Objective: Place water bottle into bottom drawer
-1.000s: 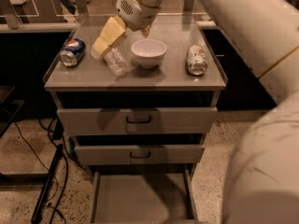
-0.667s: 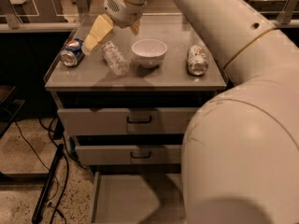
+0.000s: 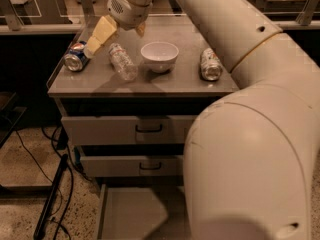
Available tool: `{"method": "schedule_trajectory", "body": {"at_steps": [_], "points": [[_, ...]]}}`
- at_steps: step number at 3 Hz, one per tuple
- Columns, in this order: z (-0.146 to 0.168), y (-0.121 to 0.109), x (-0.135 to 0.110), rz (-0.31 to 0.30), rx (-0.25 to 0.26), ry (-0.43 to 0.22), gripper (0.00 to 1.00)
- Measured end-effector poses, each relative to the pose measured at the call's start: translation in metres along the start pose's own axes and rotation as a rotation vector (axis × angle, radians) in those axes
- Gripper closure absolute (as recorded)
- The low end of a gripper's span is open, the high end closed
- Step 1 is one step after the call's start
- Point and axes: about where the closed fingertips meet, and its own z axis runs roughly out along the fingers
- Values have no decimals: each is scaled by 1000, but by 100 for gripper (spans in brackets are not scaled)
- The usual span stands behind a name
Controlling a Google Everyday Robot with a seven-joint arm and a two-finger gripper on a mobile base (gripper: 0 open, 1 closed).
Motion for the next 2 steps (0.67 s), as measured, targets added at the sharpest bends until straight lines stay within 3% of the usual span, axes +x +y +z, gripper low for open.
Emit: {"method": "schedule_trajectory", "body": {"at_steps": [1, 2], "points": [[24, -11, -21, 16, -14, 3, 0], [36, -17, -28, 29, -33, 2, 0]]}}
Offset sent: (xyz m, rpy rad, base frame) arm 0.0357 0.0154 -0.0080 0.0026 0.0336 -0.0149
